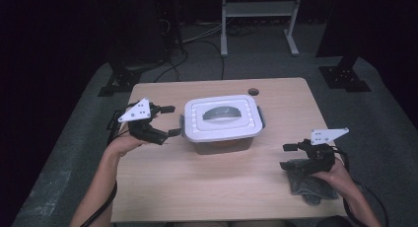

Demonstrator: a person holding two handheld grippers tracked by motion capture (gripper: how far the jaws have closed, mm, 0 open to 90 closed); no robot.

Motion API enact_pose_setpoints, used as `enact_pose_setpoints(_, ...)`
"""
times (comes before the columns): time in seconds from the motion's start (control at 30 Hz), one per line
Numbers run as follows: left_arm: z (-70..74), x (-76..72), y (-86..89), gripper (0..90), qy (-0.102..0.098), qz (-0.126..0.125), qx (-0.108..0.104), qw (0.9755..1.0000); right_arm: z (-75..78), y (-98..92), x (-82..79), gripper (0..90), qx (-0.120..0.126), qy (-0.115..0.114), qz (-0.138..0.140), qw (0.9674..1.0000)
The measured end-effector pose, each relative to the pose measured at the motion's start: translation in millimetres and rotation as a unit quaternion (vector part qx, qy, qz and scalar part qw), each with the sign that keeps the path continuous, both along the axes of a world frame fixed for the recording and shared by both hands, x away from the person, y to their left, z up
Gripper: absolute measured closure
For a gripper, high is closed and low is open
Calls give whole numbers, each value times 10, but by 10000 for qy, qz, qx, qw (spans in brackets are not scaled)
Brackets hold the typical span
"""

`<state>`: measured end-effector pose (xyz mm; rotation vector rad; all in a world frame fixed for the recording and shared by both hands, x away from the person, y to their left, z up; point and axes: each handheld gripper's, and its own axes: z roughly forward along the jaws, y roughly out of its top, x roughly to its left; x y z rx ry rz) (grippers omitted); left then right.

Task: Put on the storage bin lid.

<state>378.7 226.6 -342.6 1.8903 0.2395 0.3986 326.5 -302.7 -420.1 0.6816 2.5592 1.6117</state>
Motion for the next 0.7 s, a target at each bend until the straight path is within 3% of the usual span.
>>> enact_pose_setpoints(0.43,-231,-251,292,183,102,297,-87,9995,0,35,5,249,-13,10,32,10000)
enact_pose_setpoints(0.7,-408,-356,358,178,216,392,-69,9990,-11,40,3,248,-8,25,31,10000)
